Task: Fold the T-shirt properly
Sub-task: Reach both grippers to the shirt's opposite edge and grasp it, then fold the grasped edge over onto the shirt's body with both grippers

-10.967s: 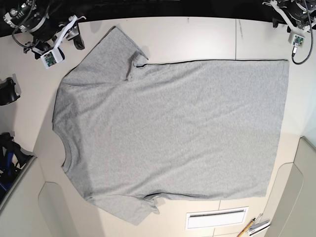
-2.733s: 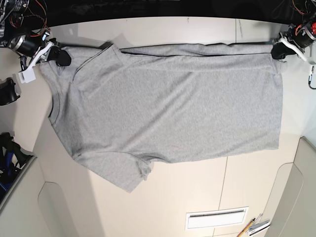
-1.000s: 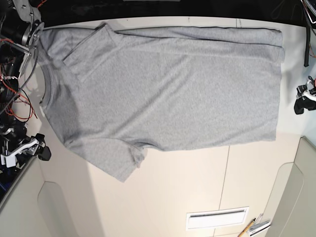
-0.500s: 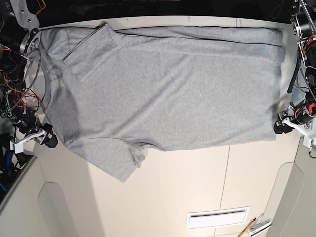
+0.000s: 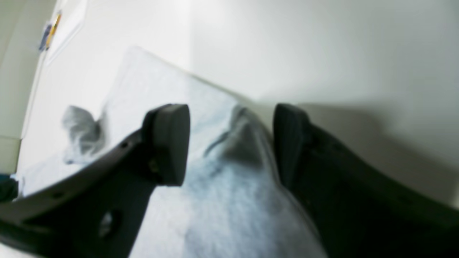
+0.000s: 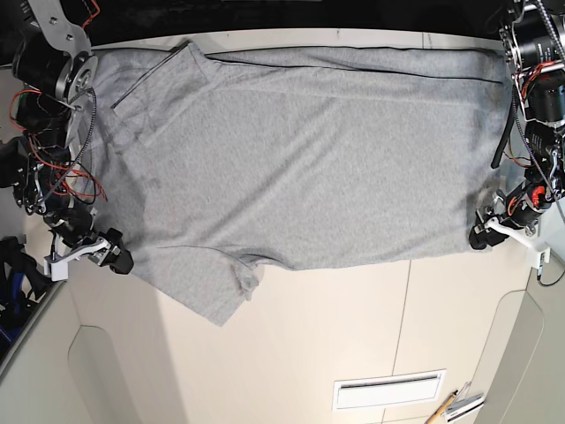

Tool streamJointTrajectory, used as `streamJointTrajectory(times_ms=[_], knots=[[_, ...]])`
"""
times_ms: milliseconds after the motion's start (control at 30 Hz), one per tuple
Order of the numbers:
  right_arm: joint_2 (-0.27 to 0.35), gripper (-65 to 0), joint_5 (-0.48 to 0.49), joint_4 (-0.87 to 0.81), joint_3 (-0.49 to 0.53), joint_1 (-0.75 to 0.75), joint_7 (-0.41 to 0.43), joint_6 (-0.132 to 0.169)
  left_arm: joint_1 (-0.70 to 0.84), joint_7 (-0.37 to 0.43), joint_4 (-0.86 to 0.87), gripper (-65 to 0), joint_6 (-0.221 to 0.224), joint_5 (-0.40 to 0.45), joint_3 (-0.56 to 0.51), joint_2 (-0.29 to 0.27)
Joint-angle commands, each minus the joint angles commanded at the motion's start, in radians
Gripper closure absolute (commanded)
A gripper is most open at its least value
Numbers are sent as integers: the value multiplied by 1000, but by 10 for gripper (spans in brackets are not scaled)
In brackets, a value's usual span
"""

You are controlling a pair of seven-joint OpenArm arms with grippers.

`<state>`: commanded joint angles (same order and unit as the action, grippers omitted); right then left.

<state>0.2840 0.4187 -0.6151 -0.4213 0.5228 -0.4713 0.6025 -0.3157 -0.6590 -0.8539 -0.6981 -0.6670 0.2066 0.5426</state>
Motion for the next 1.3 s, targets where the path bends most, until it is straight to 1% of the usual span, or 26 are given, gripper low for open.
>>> streamJointTrajectory(times_ms=[100,200,433,567,733,767,800,867,900,933,967,1033,1067,1100,1133,1233,1300], knots=[[-4,-369,0,0,92,0,0,-1,0,-11,0,-423,0,-25,0,0],[-2,-369,0,0,192,0,0,-3,0,-18,0,-421,0,-25,0,0],[-2,-368,11,0,340,0,-4,-3,0,-27,0,-418,0,-54,0,0],[-2,-368,33,0,358,0,-5,-3,-1,-42,0,-418,0,-84,0,-11],[-2,-368,34,0,358,0,-23,-2,-10,-57,0,-417,0,-87,0,-35],[-2,-368,34,0,358,0,-34,-2,-15,-64,0,-397,0,-89,0,-36],[-2,-368,34,-1,358,0,-43,-2,-20,-68,0,-349,0,-92,0,-36],[-1,-365,34,-1,358,0,-46,-2,-33,-69,0,-231,0,-92,0,-35],[-1,-347,33,-1,358,0,-47,-2,-40,-72,0,-185,0,-92,0,-35],[-2,-307,33,-3,358,0,-47,-2,-48,-78,0,-148,0,-91,0,-35],[-2,-258,32,-5,358,0,-47,-3,-55,-87,0,-112,0,-91,0,-35],[-2,-150,13,-8,358,0,-49,-3,-64,-102,0,-18,0,-90,0,-35],[-2,-86,-4,-11,358,0,-49,-3,-64,-107,0,0,0,-89,0,-35],[-2,-16,-19,-13,358,0,-49,-3,-64,-111,0,0,0,-80,0,-35],[-1,0,-26,-17,358,0,-49,-3,-64,-120,0,0,0,-73,0,-35],[1,0,-41,-37,358,0,-49,-3,-65,-132,-3,0,0,-76,0,-32],[3,0,-42,-60,358,0,-65,-3,-69,-150,-9,0,0,-84,0,-21]])
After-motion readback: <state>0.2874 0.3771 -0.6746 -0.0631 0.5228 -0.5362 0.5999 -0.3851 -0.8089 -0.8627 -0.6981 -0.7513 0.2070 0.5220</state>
